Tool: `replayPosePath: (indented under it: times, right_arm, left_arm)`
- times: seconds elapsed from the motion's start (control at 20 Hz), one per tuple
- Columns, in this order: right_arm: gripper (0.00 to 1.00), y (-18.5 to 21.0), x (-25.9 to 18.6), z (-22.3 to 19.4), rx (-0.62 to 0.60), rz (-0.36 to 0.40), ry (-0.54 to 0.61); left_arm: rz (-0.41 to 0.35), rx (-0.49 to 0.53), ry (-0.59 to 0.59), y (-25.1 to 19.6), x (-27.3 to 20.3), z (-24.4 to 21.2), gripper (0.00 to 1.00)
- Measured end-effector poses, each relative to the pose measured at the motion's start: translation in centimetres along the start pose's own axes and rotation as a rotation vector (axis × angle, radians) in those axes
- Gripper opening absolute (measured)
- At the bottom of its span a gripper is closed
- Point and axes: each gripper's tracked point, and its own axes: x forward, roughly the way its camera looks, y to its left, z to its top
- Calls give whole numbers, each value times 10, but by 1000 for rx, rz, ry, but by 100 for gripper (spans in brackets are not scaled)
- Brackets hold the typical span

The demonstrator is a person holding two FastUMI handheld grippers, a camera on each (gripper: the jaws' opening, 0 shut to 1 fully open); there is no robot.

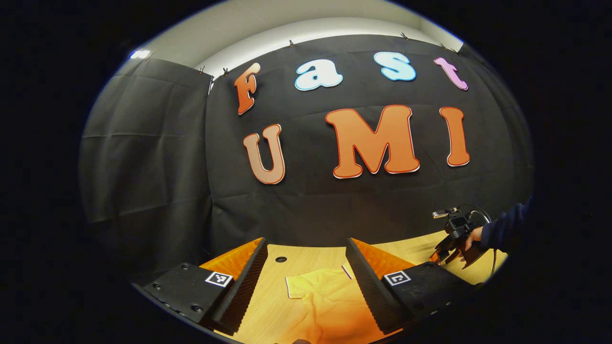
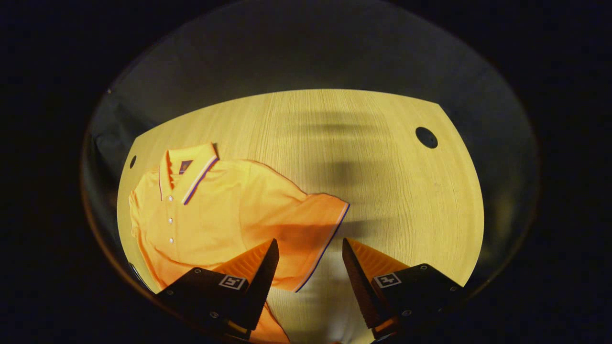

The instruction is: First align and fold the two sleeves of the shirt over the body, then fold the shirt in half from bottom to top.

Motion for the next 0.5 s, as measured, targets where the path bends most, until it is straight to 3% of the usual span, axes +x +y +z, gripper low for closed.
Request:
replayPosePath:
  times: [0.45, 0.5]
  right_arm:
    - [69, 2, 27, -12, 9, -41, 143]
    - [62, 6, 31, -11, 12, -43, 146]
  left_arm:
    - [5, 6, 44, -3, 6, -10, 99]
    - [5, 5, 47, -3, 7, -11, 99]
